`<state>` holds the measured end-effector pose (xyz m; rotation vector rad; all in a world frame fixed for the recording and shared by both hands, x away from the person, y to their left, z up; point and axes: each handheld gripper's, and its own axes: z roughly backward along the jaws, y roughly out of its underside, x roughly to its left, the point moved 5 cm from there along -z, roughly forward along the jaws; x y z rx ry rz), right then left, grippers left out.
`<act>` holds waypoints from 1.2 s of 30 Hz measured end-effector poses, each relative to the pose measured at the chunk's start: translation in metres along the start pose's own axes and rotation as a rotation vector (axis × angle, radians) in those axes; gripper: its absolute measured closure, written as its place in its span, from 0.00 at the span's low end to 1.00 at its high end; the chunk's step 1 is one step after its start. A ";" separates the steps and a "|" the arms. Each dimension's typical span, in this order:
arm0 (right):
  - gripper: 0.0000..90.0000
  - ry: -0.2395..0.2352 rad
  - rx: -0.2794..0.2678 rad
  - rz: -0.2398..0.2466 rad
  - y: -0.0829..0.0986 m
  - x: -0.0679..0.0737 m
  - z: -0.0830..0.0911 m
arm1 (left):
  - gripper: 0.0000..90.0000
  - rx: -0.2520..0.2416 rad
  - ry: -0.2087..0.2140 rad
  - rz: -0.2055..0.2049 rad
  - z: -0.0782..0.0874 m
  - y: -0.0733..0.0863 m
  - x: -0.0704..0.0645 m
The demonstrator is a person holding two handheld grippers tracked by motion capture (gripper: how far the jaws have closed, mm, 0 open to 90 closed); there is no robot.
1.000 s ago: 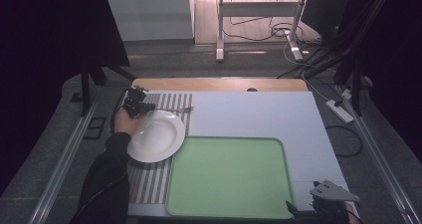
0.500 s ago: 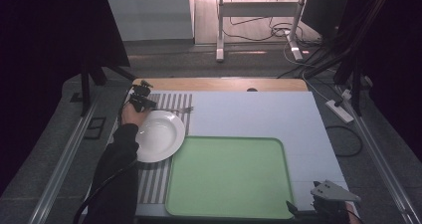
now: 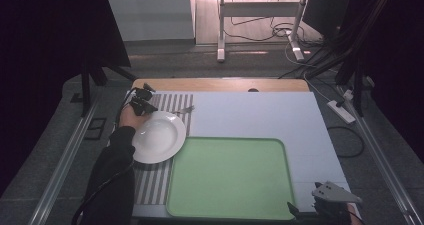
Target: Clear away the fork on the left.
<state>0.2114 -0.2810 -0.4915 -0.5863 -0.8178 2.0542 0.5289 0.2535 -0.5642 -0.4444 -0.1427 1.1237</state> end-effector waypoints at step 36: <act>0.00 -0.009 -0.004 0.009 0.000 0.001 0.000 | 0.16 0.066 0.012 -0.196 -0.030 -0.046 -0.049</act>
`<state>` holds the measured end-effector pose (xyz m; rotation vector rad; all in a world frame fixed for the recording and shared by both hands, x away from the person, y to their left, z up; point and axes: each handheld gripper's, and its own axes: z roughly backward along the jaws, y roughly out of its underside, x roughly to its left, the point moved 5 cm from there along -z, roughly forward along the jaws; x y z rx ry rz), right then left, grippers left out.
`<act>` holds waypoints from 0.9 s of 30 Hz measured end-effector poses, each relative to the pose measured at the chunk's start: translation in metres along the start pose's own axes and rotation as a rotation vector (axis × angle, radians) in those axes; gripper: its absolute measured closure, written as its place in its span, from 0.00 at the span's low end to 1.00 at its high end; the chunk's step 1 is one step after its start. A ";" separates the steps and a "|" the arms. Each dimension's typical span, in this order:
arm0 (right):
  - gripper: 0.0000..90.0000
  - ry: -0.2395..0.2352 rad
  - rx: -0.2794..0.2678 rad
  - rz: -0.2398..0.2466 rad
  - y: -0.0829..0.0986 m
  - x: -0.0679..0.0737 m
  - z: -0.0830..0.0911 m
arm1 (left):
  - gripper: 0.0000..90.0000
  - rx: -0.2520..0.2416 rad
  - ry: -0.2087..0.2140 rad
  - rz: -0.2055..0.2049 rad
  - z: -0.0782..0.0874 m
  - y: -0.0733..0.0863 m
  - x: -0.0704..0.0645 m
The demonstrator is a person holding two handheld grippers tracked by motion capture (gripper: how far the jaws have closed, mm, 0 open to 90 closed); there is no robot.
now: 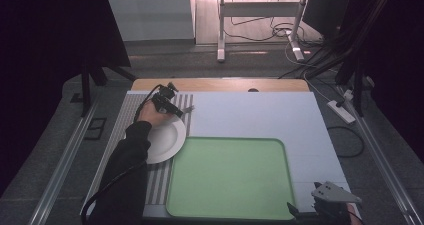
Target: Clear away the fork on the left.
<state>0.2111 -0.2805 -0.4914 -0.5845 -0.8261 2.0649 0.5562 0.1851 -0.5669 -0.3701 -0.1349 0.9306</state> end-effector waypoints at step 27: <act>0.00 0.000 0.001 0.005 0.000 0.000 0.000 | 0.94 -0.028 0.035 0.003 0.022 0.028 0.029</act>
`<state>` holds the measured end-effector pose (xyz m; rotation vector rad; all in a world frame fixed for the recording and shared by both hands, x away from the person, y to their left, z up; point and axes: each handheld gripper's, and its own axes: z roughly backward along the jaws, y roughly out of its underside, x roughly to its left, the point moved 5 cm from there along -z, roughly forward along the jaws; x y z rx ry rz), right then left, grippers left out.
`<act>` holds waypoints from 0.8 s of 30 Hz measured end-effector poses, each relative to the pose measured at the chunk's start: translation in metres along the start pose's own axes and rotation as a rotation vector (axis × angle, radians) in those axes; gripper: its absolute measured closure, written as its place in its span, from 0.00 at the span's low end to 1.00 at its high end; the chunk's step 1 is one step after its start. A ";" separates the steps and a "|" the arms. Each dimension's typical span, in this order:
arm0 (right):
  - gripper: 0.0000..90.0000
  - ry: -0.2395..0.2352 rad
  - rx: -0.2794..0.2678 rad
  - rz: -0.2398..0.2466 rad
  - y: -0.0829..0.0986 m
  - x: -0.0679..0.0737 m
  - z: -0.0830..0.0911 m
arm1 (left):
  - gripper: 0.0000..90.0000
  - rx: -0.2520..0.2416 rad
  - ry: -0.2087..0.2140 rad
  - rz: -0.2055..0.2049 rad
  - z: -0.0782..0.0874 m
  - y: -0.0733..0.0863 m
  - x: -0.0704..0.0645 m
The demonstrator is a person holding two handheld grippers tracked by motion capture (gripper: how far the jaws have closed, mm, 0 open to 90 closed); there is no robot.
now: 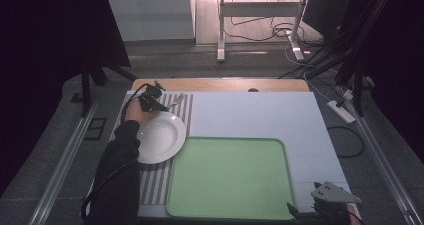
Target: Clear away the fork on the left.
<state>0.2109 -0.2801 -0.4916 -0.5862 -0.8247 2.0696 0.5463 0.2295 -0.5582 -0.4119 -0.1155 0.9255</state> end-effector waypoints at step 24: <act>0.00 0.003 0.006 0.005 0.000 0.001 -0.001 | 0.94 -0.015 -0.058 0.051 0.065 0.041 0.027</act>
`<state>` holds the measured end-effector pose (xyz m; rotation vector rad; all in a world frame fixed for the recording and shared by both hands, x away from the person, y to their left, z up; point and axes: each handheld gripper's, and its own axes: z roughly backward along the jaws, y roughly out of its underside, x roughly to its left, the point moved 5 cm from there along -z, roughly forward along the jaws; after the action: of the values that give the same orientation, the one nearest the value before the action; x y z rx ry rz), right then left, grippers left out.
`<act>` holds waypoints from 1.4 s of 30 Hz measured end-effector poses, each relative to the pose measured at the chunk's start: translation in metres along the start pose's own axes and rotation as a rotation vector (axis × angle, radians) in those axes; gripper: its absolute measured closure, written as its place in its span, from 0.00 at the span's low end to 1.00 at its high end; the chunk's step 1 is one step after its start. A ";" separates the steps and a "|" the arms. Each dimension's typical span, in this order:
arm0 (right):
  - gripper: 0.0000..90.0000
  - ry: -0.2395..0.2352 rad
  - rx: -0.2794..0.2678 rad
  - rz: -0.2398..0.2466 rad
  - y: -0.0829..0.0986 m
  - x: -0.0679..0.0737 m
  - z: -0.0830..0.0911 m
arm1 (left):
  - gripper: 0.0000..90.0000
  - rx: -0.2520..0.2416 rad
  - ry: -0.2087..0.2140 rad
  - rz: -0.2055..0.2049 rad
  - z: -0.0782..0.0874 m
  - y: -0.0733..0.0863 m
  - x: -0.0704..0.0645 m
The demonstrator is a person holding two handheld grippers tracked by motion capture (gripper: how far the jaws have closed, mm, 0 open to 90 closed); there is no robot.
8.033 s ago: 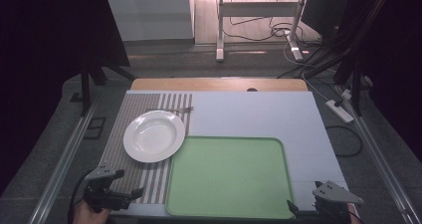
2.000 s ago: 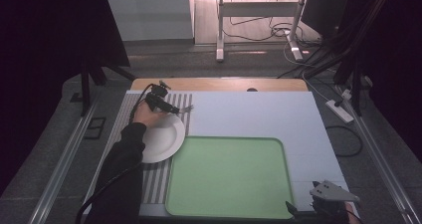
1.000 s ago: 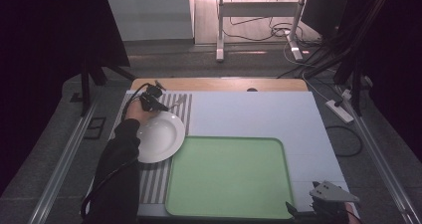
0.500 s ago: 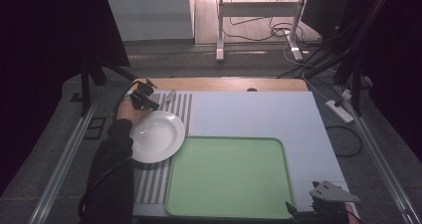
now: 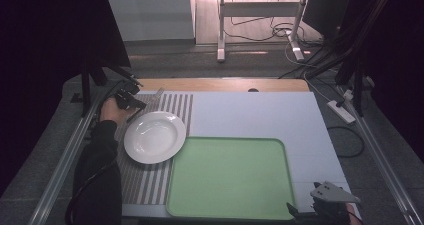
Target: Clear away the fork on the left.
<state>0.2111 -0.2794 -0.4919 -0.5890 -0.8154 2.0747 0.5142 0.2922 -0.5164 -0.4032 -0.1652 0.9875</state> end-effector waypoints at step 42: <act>0.00 -0.001 0.000 0.003 -0.001 0.001 0.000 | 0.94 -0.046 0.203 -0.063 0.022 0.057 -0.125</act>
<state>0.2110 -0.2783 -0.4919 -0.5901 -0.8159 2.0779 0.3942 0.2207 -0.5133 -0.5347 -0.0170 0.8766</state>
